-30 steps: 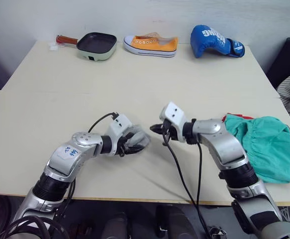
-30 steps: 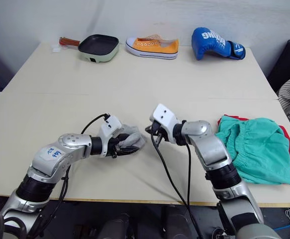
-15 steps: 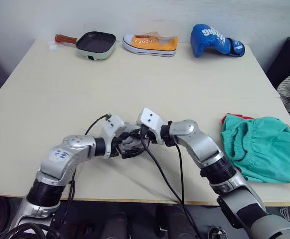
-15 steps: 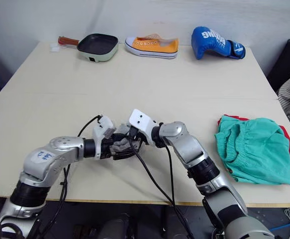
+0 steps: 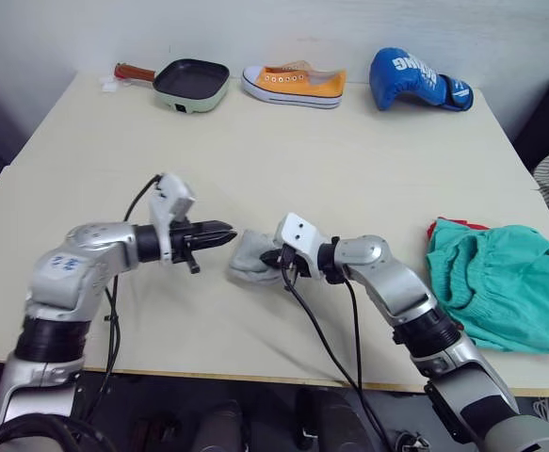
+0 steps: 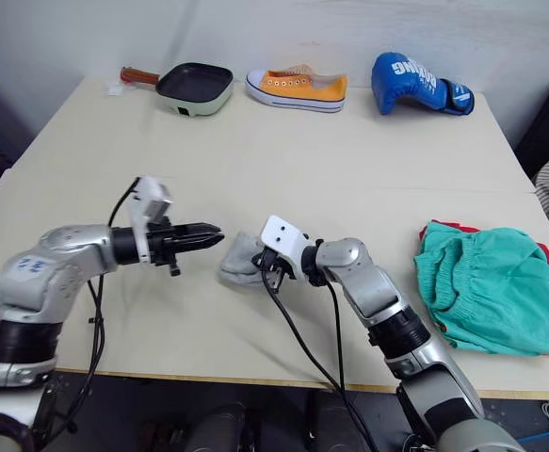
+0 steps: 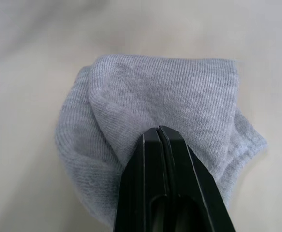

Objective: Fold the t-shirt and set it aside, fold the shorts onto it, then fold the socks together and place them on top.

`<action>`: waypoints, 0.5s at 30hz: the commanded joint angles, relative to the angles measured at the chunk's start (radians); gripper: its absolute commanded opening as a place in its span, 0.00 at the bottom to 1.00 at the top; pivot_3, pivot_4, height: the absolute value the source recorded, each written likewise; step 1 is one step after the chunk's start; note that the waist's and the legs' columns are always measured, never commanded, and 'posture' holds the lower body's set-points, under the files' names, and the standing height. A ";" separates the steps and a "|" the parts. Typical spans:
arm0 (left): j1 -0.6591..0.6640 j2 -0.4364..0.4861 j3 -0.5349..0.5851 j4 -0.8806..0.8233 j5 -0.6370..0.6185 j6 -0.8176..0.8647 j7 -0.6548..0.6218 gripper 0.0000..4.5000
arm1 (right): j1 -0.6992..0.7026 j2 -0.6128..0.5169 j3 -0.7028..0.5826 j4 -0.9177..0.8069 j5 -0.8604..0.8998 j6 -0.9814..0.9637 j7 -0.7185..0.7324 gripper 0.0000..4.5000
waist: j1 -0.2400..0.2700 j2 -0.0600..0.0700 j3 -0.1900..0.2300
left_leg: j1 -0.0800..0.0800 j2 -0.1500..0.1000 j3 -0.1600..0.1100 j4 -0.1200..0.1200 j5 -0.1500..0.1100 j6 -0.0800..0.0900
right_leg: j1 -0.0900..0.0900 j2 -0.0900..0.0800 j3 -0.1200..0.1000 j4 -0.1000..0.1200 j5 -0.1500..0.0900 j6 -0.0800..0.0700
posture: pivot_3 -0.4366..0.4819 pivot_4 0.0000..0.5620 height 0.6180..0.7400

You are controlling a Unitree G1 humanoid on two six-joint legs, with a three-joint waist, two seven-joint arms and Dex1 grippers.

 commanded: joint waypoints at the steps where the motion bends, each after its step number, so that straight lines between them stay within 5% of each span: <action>1: -0.046 -0.024 -0.100 0.080 0.096 -0.137 -0.075 0.01 | 0.016 -0.022 0.001 -0.018 -0.007 0.007 0.011 0.00 | -0.002 0.000 0.000 | 0.000 0.000 0.000 0.000 0.000 0.000 | 0.000 0.000 0.000 0.000 0.000 0.000 | 0.48 0.27 1.00; 7: -0.107 -0.054 -0.230 0.248 0.279 -0.332 -0.116 0.01 | 0.019 -0.077 -0.022 -0.115 0.038 0.054 0.074 0.00 | -0.002 0.000 0.000 | -0.001 0.000 0.000 0.001 0.000 0.000 | -0.001 0.000 -0.001 0.001 0.000 0.000 | 0.48 0.27 1.00; 15: -0.085 -0.088 -0.230 0.243 0.313 -0.362 -0.150 0.01 | -0.090 0.027 -0.096 -0.093 0.092 0.136 -0.020 0.00 | -0.004 0.000 0.000 | -0.001 0.001 0.000 0.002 0.000 0.001 | -0.001 0.000 0.000 0.003 0.000 0.000 | 0.48 0.27 1.00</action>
